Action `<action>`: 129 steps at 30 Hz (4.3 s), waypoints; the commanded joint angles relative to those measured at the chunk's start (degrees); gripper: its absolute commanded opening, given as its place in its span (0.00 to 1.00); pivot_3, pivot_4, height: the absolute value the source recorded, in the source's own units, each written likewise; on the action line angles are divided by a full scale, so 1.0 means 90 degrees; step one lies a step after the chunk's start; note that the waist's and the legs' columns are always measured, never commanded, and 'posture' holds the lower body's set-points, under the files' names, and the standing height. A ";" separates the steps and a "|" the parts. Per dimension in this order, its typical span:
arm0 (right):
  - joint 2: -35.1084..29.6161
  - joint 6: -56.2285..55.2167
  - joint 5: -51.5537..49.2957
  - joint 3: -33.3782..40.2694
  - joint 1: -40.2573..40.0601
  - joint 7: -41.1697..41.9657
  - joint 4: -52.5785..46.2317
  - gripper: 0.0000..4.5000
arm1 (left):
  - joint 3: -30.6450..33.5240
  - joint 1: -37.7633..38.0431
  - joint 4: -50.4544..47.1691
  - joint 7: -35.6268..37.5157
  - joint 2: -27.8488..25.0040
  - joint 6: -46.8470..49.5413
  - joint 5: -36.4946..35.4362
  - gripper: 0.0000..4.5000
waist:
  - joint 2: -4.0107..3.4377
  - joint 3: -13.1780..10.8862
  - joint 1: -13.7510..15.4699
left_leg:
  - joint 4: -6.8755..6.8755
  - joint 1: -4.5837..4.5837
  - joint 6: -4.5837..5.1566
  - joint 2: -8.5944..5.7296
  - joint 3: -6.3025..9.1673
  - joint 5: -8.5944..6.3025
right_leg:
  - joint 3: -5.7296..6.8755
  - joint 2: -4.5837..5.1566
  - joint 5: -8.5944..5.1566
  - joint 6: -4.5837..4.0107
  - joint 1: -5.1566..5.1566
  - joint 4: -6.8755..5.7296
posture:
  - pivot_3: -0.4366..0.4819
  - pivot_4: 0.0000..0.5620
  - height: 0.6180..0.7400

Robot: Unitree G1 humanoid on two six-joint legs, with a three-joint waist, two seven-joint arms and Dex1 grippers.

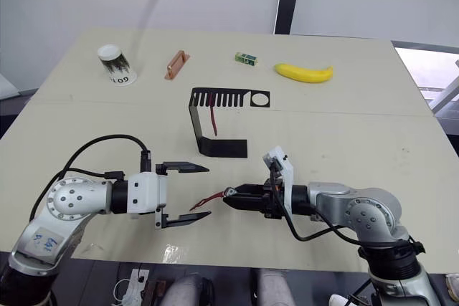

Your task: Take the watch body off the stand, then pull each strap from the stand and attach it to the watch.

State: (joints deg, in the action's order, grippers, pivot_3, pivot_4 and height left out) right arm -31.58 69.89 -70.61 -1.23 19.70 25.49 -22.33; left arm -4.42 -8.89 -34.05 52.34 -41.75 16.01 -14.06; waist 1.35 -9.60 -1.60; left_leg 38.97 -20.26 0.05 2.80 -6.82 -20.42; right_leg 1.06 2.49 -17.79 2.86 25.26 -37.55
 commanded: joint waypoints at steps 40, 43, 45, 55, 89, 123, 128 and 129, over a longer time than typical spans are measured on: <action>-0.0144 0.0149 -0.2672 -0.0045 0.0274 -0.2148 0.0339 0.35 | -0.0728 -0.0374 -0.0350 -0.0525 0.0374 0.0947 0.0454 0.01 | 0.0000 0.0000 -0.0007 | 0.0001 -0.0004 0.0000 0.0002 0.0000 0.0000 | 0.0000 -0.0001 0.0000 0.0000 0.0001 0.0013 | 0.48 0.27 1.00; -0.0198 0.0109 -0.2713 -0.0097 0.0277 -0.2150 0.0350 0.35 | -0.0729 -0.0373 -0.0359 -0.0498 0.0364 0.0942 0.0440 0.01 | 0.0000 0.0000 -0.0006 | 0.0001 -0.0004 0.0000 0.0002 0.0000 0.0000 | 0.0000 -0.0001 0.0000 0.0001 0.0001 0.0014 | 0.48 0.27 1.00; -0.0219 0.0090 -0.2725 -0.0120 0.0277 -0.2149 0.0354 0.35 | -0.0734 -0.0376 -0.0363 -0.0489 0.0357 0.0946 0.0439 0.01 | 0.0000 0.0000 -0.0004 | 0.0001 -0.0004 0.0000 0.0002 0.0000 0.0000 | 0.0000 -0.0001 0.0000 0.0001 0.0001 0.0014 | 0.48 0.27 1.00; -0.0248 0.0084 -0.2793 -0.0187 0.0274 -0.2162 0.0358 0.35 | -0.0815 -0.0436 -0.0425 -0.0508 0.0364 0.1111 0.0464 0.01 | 0.0000 0.0000 -0.0004 | 0.0001 -0.0005 0.0000 0.0002 0.0001 0.0000 | 0.0000 0.0000 0.0000 0.0000 0.0001 0.0015 | 0.48 0.27 1.00; -0.0438 -0.0082 -0.3262 -0.0470 0.0344 -0.2589 0.0361 0.35 | -0.1244 -0.0782 -0.0420 -0.0610 0.0427 0.1657 0.0669 0.01 | 0.0000 0.0000 -0.0005 | 0.0001 -0.0006 0.0000 0.0002 0.0001 0.0000 | -0.0002 0.0000 0.0000 0.0001 0.0002 0.0025 | 0.48 0.27 1.00; -0.0871 -0.0214 -0.2018 -0.0492 0.0319 -0.1221 -0.0271 0.35 | 0.0369 0.0259 -0.0336 0.0399 -0.0844 0.1173 -0.0024 0.99 | -0.0001 -0.0001 -0.0037 | -0.0003 -0.0010 -0.0001 0.0005 0.0000 0.0001 | -0.0003 -0.0001 -0.0001 -0.0002 0.0016 0.0022 | 0.48 0.27 1.00; -0.1535 -0.1904 0.0893 -0.1094 0.0040 0.0861 -0.1310 0.35 | 0.1605 0.1027 0.0274 0.1069 -0.1091 0.0195 -0.0629 0.99 | -0.0003 -0.0002 0.0004 | -0.0004 -0.0014 0.0003 0.0004 0.0002 -0.0002 | -0.0001 0.0004 -0.0002 -0.0003 0.0015 0.0036 | 0.48 0.27 1.00; -0.1660 -0.2467 0.1573 -0.1287 -0.0068 0.1250 -0.1430 0.35 | 0.1743 0.1107 0.0389 0.1164 -0.1044 -0.0015 -0.0722 0.99 | -0.0003 -0.0002 0.0010 | -0.0004 -0.0016 0.0003 0.0004 0.0005 -0.0002 | 0.0002 0.0004 -0.0002 -0.0003 0.0015 0.0039 | 0.48 0.27 1.00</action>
State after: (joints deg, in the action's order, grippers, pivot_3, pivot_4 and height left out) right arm -45.39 55.49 -65.56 -10.96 20.19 29.86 -31.62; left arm 8.22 0.51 -31.13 60.91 -51.61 19.54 -18.00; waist 1.32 -9.61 -1.50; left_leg 38.92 -20.44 0.08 2.84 -6.74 -20.44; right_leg 1.13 2.53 -17.81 2.83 25.39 -37.12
